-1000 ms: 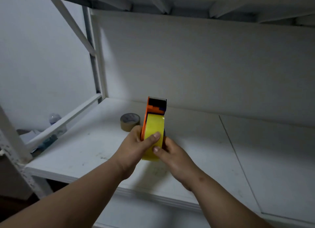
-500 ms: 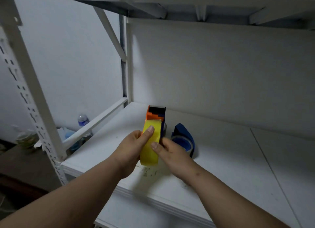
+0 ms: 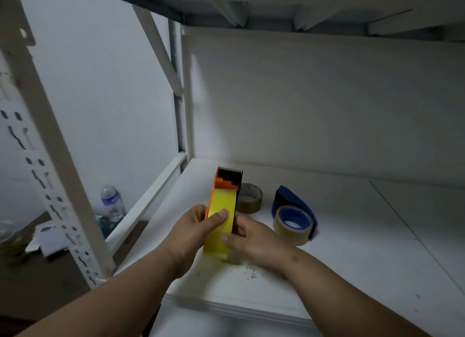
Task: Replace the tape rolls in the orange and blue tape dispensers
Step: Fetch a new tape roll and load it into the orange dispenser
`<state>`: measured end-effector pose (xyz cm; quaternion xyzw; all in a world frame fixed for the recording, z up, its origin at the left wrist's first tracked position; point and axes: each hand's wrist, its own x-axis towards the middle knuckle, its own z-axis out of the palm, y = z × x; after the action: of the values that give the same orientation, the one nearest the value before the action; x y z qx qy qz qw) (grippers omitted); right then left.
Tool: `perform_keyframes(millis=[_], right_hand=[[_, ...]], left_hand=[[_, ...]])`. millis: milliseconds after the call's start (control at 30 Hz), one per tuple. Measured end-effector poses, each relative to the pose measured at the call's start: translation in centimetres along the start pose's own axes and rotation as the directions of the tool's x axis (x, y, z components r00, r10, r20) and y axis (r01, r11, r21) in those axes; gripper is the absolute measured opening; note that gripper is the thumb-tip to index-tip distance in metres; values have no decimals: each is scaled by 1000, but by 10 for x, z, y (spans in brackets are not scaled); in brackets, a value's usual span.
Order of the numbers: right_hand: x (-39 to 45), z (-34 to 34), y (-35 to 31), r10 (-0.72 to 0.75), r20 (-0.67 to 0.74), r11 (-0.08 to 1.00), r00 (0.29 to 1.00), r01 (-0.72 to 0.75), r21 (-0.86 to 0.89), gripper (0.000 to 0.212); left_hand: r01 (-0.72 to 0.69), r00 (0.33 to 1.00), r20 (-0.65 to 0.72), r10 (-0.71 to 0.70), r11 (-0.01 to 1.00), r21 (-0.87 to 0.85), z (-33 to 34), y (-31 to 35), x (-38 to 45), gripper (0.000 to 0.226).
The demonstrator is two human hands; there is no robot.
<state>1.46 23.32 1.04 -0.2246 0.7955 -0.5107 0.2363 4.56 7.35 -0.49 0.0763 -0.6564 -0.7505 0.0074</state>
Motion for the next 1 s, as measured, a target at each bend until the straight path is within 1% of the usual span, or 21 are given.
perform_keyframes(millis=[67,167,333,500,567,633,733,767,833,867,900,967,1000], right_hand=[[4,14,-1,6,-33,1000,999,-6,26,38],[6,33,0,40,-80,998,996,-35,57,30],[7,47,0,66,-149,998,987,-65,13,29],[9,47,2,79,-143,997,987,-81,-8,31],[10,48,4,78,-126,997,989,-80,-8,32],[12,48,4,65,-114,997,991,-68,-27,31],[14,44,5,56,-125,996,991,-65,-64,29],[14,43,5,61,-126,995,990,-70,-69,29],[14,39,6,62,-112,993,992,-73,-98,26],[14,37,6,56,-100,992,993,-67,-109,24],[15,34,6,52,-80,993,995,-60,-104,23],[16,25,4,58,-20,993,998,-60,-97,23],[17,20,1,69,-15,993,997,-70,-99,23]], left_hand=[[11,1000,13,-11,1000,13,-14,-2,1,46],[29,998,48,-31,999,38,-28,-7,0,49],[34,997,63,-39,997,76,-36,-6,-6,57],[109,991,66,-118,986,126,-38,-1,-2,43],[153,985,58,-162,979,135,-39,4,1,42],[193,979,46,-200,973,128,-39,8,4,39],[207,976,46,-212,974,96,-34,13,4,30],[206,978,22,-209,974,89,-32,13,4,34],[199,980,-24,-198,978,65,-30,12,5,56],[194,981,-24,-193,979,59,-29,13,6,64],[184,983,-8,-184,981,59,-29,14,6,65],[165,986,29,-167,984,68,-29,16,6,60],[159,986,39,-162,984,75,-30,15,6,58]])
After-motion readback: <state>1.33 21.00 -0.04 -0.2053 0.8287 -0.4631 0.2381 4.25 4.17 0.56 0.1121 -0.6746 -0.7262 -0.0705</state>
